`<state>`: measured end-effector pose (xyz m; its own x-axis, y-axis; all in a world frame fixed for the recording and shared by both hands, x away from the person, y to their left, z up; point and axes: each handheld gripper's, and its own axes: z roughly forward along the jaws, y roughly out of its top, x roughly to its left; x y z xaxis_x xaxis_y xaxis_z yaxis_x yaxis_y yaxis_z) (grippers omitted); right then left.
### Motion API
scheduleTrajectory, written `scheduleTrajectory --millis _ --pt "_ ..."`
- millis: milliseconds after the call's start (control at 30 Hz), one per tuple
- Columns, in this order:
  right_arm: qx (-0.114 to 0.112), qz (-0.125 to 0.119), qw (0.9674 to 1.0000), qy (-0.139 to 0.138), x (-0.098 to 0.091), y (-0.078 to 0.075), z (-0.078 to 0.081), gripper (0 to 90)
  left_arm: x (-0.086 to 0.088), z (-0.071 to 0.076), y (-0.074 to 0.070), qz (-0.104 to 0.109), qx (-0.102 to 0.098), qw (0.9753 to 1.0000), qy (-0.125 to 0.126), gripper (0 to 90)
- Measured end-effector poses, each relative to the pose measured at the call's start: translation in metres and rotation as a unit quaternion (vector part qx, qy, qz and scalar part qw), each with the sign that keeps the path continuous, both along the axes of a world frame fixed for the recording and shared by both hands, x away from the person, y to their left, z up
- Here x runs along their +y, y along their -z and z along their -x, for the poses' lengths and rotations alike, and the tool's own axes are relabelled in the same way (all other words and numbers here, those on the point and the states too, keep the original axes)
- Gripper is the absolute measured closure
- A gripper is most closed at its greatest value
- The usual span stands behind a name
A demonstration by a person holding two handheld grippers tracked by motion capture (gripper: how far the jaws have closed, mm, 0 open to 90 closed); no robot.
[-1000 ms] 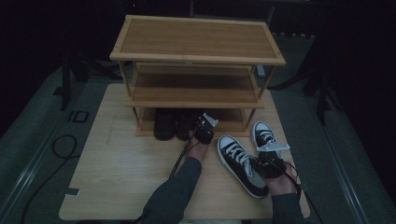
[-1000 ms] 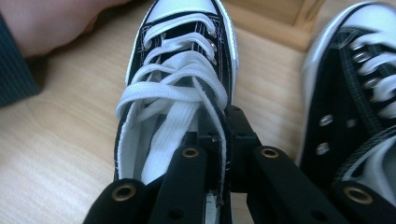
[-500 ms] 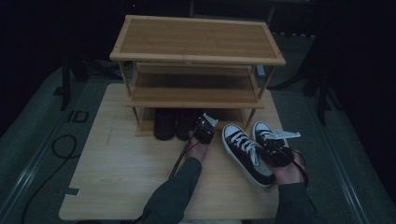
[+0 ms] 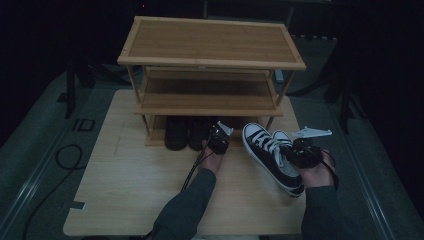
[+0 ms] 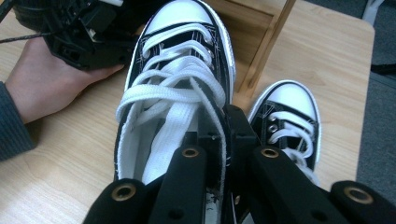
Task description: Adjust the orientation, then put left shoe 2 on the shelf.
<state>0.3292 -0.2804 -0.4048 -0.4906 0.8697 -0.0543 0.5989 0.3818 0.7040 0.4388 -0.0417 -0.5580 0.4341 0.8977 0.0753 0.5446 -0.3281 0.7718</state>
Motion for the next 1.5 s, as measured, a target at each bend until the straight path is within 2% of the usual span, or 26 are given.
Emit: scheduleTrajectory --millis 233,567,1033,1500 --pt "0.000 0.006 0.9998 -0.019 -0.006 -0.010 -0.007 87.4 0.000 0.000 0.000 0.001 0.000 1.0000 0.001 89.2" --pt "0.007 0.015 0.9963 -0.085 -0.013 -0.019 -0.020 87.4 0.000 0.000 0.000 0.005 -0.001 1.0000 -0.003 89.2" --pt "0.005 0.020 0.9942 -0.106 -0.024 -0.031 -0.022 87.3 0.000 0.000 0.000 0.003 0.000 1.0000 -0.002 89.4" --pt "0.005 0.005 0.9913 -0.131 -0.031 -0.044 -0.018 87.3 -0.001 0.000 0.000 0.004 -0.001 1.0000 -0.002 89.5"
